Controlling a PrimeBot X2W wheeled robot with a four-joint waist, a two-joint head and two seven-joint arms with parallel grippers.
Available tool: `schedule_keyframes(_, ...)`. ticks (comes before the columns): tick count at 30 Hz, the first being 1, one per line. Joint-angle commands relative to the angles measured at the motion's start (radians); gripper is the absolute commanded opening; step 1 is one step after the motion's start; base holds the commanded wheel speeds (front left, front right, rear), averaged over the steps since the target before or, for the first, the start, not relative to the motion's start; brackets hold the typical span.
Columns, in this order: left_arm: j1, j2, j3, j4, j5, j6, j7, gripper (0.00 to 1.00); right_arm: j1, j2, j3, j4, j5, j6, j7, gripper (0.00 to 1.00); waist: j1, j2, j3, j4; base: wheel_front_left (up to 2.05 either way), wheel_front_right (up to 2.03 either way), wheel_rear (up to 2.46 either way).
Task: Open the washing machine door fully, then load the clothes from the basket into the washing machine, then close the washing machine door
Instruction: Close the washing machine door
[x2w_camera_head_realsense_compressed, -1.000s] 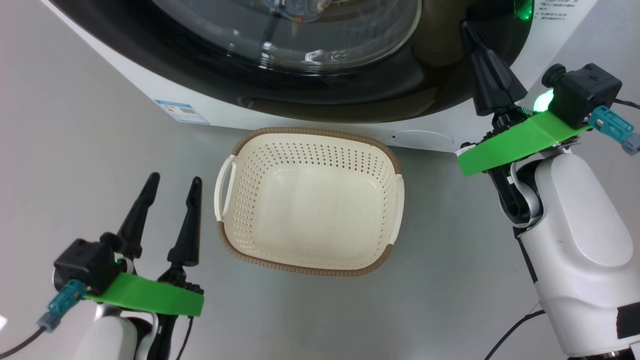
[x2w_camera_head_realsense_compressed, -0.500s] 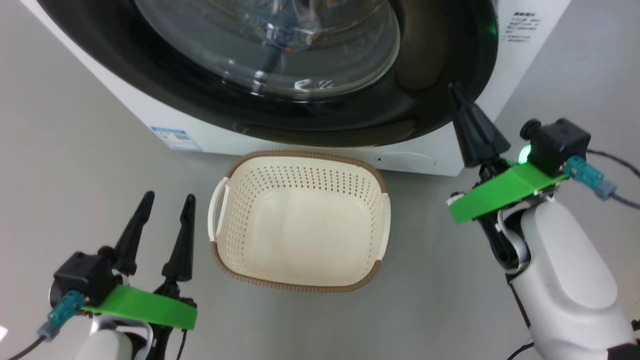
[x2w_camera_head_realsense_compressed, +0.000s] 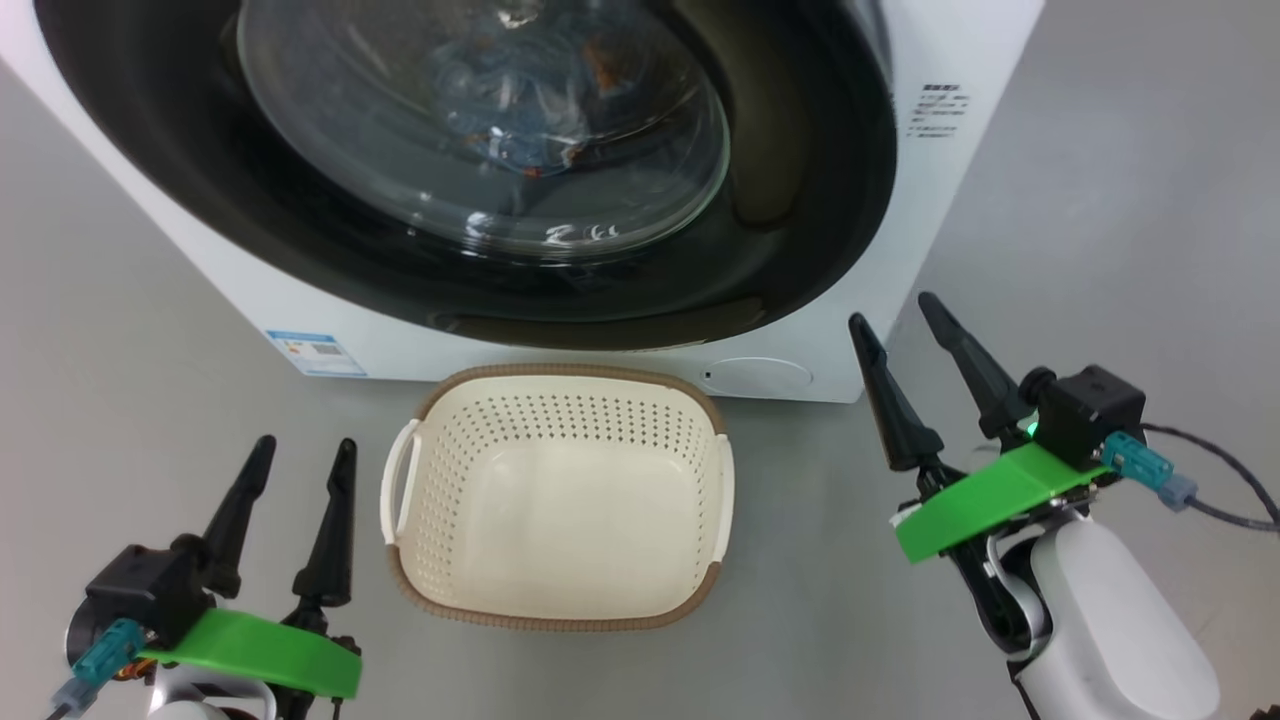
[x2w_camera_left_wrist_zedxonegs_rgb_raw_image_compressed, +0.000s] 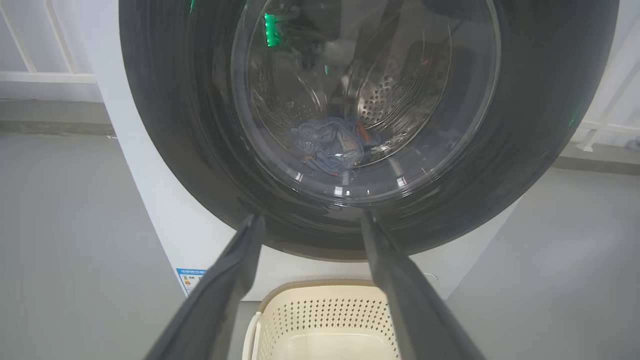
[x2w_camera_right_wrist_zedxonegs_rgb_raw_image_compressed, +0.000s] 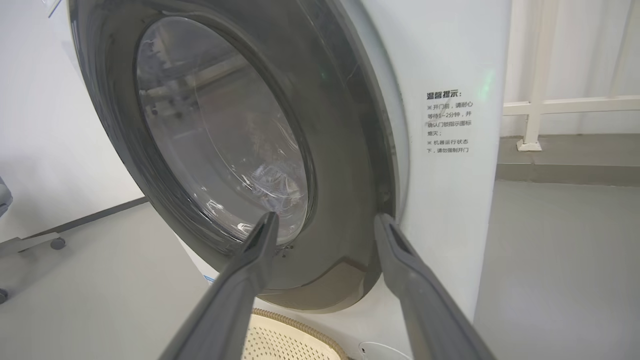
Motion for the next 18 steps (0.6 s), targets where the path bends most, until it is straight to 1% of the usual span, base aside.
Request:
schedule_keyframes(1,0.0,0.037,0.044,-0.017,-0.007,-0.002,-0.006,1.0,0.021,0.014,0.017,-0.029,0.0,0.001,-0.005,1.0,0.0,0.0,-0.016,-0.02,0.0,0.0,0.0)
schedule_keyframes(18,0.047,0.056,0.091,0.011,-0.004,-0.002,-0.006,1.0,0.154,0.006,-0.049,-0.049,-0.004,0.001,-0.005,1.0,0.0,0.0,-0.085,-0.117,0.0,0.0,0.0)
